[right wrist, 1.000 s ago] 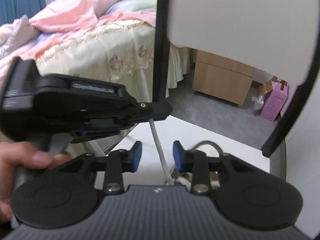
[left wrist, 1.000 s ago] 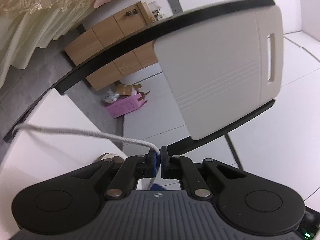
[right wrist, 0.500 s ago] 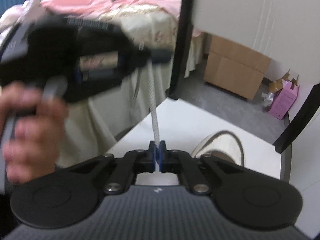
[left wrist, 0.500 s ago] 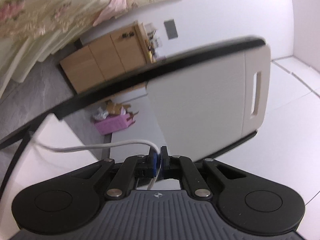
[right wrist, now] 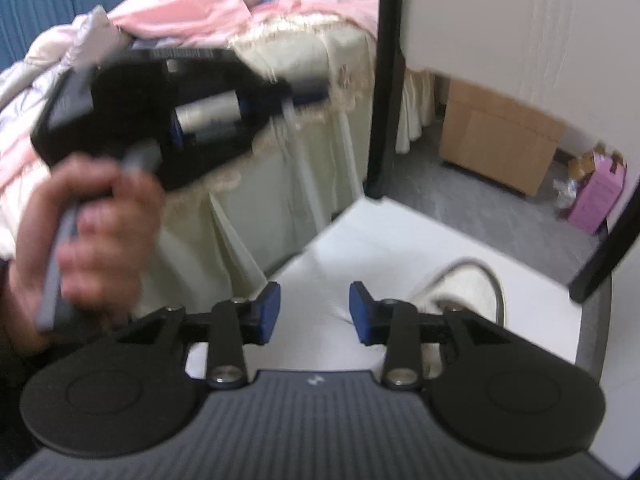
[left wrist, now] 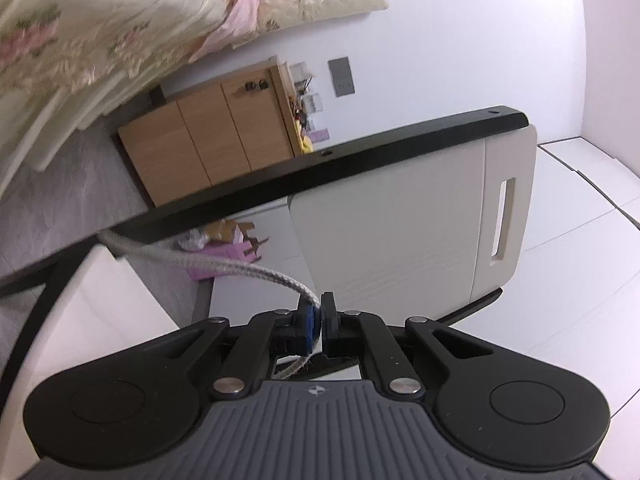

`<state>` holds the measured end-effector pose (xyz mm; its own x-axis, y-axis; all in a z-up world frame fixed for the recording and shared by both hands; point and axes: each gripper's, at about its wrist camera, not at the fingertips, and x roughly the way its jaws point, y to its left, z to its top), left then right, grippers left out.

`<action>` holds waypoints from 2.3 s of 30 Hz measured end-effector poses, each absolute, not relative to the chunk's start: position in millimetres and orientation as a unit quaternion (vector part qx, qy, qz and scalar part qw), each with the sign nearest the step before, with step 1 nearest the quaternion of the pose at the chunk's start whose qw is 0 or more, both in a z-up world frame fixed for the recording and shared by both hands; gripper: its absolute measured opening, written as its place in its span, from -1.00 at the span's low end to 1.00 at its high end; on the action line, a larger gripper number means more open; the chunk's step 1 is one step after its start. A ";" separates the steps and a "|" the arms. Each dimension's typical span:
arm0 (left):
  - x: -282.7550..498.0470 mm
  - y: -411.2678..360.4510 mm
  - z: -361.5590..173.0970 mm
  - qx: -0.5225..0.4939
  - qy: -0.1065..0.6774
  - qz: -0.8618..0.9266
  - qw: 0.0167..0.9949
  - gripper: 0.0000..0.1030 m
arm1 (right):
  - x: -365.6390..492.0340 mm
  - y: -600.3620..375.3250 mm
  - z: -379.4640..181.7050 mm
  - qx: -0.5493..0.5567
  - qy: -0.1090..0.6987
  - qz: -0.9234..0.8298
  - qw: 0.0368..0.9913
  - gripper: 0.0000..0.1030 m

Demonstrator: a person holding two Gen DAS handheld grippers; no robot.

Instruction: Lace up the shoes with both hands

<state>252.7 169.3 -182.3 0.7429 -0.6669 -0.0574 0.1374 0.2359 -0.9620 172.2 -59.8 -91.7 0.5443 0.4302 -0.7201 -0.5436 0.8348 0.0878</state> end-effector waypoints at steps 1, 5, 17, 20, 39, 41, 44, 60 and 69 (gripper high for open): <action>253.6 168.7 -182.6 -0.551 0.242 -0.267 0.753 -0.92 | 176.5 -55.3 -87.3 -0.077 0.380 0.279 0.878 -0.24; 256.0 169.6 -191.3 -0.567 0.247 -0.264 0.740 -0.92 | 202.5 -33.9 -78.5 -0.067 0.377 0.276 0.881 -0.25; 251.9 183.3 -194.1 -0.586 0.240 -0.256 0.730 -0.92 | 219.5 -22.7 -72.0 -0.035 0.348 0.251 0.903 -0.94; 250.1 190.7 -190.5 -0.589 0.226 -0.254 0.733 -0.92 | 206.7 -26.0 -76.0 -0.047 0.353 0.247 0.901 -0.94; 239.8 192.5 -162.4 -0.507 0.216 -0.222 0.805 -0.95 | 157.5 -47.8 -116.1 -0.016 0.417 0.272 0.867 -0.91; 239.0 183.4 -156.6 -0.469 0.225 -0.218 0.826 -0.95 | 155.5 -52.4 -112.7 0.000 0.411 0.274 0.869 -0.91; 236.9 167.0 -149.5 -0.412 0.239 -0.215 0.853 -0.95 | 151.9 -59.5 -109.8 0.007 0.407 0.266 0.874 -0.90; 192.5 53.9 -128.8 -0.097 0.220 -0.264 0.934 -0.94 | 145.6 -169.6 -87.8 0.244 0.325 0.207 0.890 -0.19; 176.7 26.4 -136.2 -0.017 0.210 -0.286 0.935 -0.94 | 175.1 -180.8 -92.0 0.353 0.305 0.210 0.859 -0.19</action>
